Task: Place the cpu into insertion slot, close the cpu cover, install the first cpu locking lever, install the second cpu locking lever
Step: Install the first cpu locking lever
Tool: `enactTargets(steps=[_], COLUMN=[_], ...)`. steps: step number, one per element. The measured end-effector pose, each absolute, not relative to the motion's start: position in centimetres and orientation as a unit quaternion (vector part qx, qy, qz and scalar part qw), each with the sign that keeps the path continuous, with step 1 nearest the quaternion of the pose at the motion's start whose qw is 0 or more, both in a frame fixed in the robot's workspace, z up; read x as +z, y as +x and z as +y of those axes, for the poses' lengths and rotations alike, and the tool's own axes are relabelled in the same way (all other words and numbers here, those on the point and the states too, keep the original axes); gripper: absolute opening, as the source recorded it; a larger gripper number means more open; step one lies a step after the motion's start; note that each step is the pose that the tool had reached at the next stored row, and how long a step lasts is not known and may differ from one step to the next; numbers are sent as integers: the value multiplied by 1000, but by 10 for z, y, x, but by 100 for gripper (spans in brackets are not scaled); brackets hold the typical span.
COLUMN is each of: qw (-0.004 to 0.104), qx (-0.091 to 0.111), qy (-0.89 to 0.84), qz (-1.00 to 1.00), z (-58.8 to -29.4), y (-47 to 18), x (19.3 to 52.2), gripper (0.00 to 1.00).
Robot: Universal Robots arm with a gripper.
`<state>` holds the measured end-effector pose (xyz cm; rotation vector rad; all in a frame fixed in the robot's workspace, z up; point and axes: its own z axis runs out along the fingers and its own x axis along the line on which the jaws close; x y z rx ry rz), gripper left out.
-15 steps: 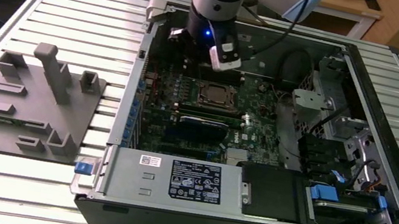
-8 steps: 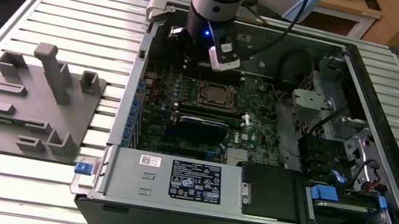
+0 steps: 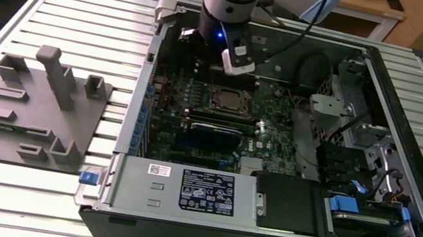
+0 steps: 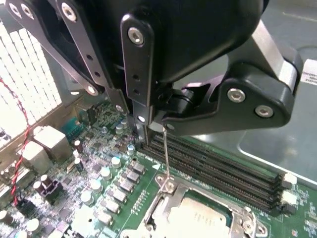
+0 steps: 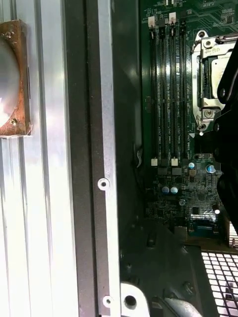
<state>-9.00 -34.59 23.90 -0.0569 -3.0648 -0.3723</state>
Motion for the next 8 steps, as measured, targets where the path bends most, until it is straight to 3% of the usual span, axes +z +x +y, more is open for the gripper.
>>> enactTargets(steps=[8], qw=[27], qx=[-121], qy=[-19], qz=[-992], z=[-346], y=[-71], x=[239], gripper=[10])
